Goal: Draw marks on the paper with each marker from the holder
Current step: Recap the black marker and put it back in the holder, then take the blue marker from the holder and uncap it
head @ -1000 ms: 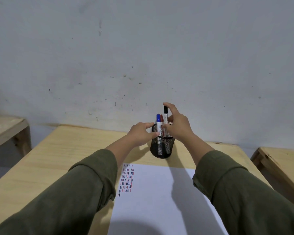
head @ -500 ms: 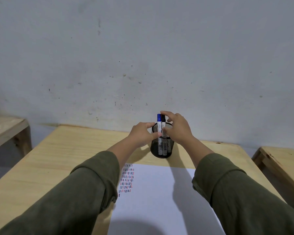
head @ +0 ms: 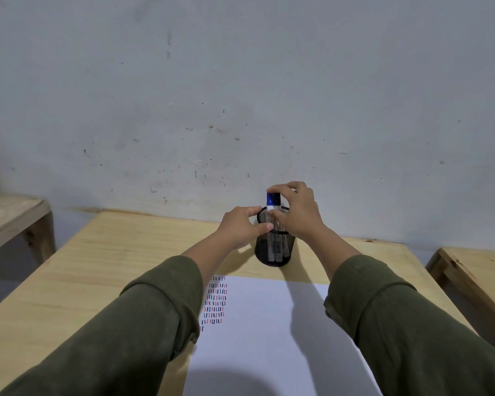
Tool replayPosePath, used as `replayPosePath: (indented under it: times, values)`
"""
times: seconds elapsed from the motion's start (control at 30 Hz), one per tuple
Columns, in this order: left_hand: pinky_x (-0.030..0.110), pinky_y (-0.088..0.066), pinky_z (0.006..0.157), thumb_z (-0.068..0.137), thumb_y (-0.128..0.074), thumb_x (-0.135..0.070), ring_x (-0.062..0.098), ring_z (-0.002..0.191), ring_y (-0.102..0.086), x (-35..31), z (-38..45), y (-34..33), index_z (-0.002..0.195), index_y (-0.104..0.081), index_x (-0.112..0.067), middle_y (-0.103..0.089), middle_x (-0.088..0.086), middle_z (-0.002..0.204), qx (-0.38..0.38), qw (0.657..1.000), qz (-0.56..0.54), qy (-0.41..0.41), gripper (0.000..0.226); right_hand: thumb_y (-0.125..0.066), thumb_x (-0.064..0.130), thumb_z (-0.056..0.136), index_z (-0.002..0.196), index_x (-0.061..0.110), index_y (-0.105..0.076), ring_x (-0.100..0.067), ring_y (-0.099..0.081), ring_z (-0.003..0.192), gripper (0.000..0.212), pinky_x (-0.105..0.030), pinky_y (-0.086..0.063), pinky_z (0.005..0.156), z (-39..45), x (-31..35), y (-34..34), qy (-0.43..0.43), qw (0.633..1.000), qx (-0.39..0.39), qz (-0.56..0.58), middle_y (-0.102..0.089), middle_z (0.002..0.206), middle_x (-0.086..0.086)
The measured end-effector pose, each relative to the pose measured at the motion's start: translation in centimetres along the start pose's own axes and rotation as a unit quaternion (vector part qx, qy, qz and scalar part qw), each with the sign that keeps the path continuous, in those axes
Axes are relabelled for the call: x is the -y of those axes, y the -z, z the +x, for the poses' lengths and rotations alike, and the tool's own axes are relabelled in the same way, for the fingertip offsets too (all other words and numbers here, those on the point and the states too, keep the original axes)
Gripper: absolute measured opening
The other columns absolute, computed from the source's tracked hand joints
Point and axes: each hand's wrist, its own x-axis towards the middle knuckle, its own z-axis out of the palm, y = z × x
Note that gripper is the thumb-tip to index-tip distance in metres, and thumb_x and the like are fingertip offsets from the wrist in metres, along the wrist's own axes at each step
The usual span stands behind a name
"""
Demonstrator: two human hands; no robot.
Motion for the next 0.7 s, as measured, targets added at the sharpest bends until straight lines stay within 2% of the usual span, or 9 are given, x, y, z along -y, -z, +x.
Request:
replayPosePath:
  times: [0.1, 0.2, 0.3, 0.37, 0.47, 0.6, 0.7]
  values:
    - [0.03, -0.03, 0.109, 0.081, -0.068, -0.035, 0.018, 0.138, -0.039, 0.1, -0.2, -0.1, 0.136, -0.05, -0.02, -0.05, 0.0, 0.144, -0.013, 1.0, -0.002, -0.009, 0.06, -0.069, 0.022, 0.078, 0.113, 0.031, -0.062, -0.022, -0.036, 0.121, 0.037, -0.037, -0.033, 0.098, -0.3, 0.1, 0.2, 0.012, 1.0, -0.021, 0.015, -0.044, 0.128, -0.003]
    - [0.028, -0.031, 0.107, 0.081, -0.069, -0.033, 0.017, 0.136, -0.041, 0.3, -0.5, -0.3, 0.133, -0.053, -0.02, -0.053, 0.0, 0.141, -0.026, 0.999, -0.023, -0.008, 0.056, -0.072, 0.021, 0.075, 0.108, 0.029, -0.064, -0.018, -0.04, 0.115, 0.035, -0.032, -0.036, 0.093, -0.7, 0.3, 0.4, 0.018, 0.998, -0.034, 0.043, -0.045, 0.114, 0.0]
    - [0.027, -0.032, 0.105, 0.081, -0.07, -0.034, 0.018, 0.135, -0.042, 0.3, -0.6, -0.4, 0.132, -0.054, -0.021, -0.053, 0.001, 0.14, -0.033, 0.999, -0.033, -0.003, 0.055, -0.072, 0.014, 0.074, 0.107, 0.027, -0.061, -0.01, -0.05, 0.085, 0.036, -0.023, -0.039, 0.074, -1.2, 0.6, 0.5, 0.008, 0.995, -0.007, 0.097, -0.05, 0.099, -0.001]
    - [0.025, -0.032, 0.103, 0.081, -0.07, -0.034, 0.018, 0.135, -0.043, 0.3, -0.6, -0.4, 0.131, -0.055, -0.022, -0.054, 0.001, 0.14, -0.033, 0.999, -0.038, -0.002, 0.054, -0.07, 0.01, 0.074, 0.105, 0.027, -0.057, -0.009, -0.052, 0.068, 0.038, -0.025, -0.042, 0.066, -1.6, 0.8, 0.5, -0.004, 0.991, 0.013, 0.133, -0.058, 0.089, -0.003]
    - [0.024, -0.032, 0.101, 0.081, -0.069, -0.033, 0.018, 0.134, -0.043, 0.1, -0.7, -0.4, 0.13, -0.056, -0.022, -0.054, 0.002, 0.139, -0.033, 0.999, -0.04, -0.001, 0.052, -0.067, 0.006, 0.075, 0.104, 0.027, -0.053, -0.017, -0.057, 0.069, 0.039, -0.03, -0.048, 0.067, -2.1, 1.0, 0.5, -0.018, 0.986, 0.02, 0.162, -0.063, 0.085, -0.004]
    - [0.022, -0.032, 0.099, 0.081, -0.069, -0.034, 0.017, 0.134, -0.043, 0.0, -0.7, -0.4, 0.131, -0.056, -0.023, -0.054, 0.001, 0.139, -0.033, 0.999, -0.027, -0.001, 0.053, -0.066, 0.005, 0.08, 0.108, 0.027, -0.049, -0.018, -0.062, 0.076, 0.039, -0.016, -0.047, 0.06, -2.4, 0.9, 0.8, -0.019, 0.982, 0.021, 0.185, -0.063, 0.087, -0.003]
    - [0.023, -0.032, 0.102, 0.082, -0.067, -0.035, 0.018, 0.135, -0.043, -0.2, -0.8, -0.2, 0.133, -0.053, -0.02, -0.053, 0.001, 0.14, -0.032, 0.999, 0.002, -0.005, 0.055, -0.067, 0.005, 0.08, 0.119, 0.03, -0.042, -0.013, -0.062, 0.071, 0.053, -0.015, -0.045, 0.059, -2.5, 1.1, 1.5, -0.036, 0.976, 0.0, 0.214, -0.058, 0.09, -0.002]
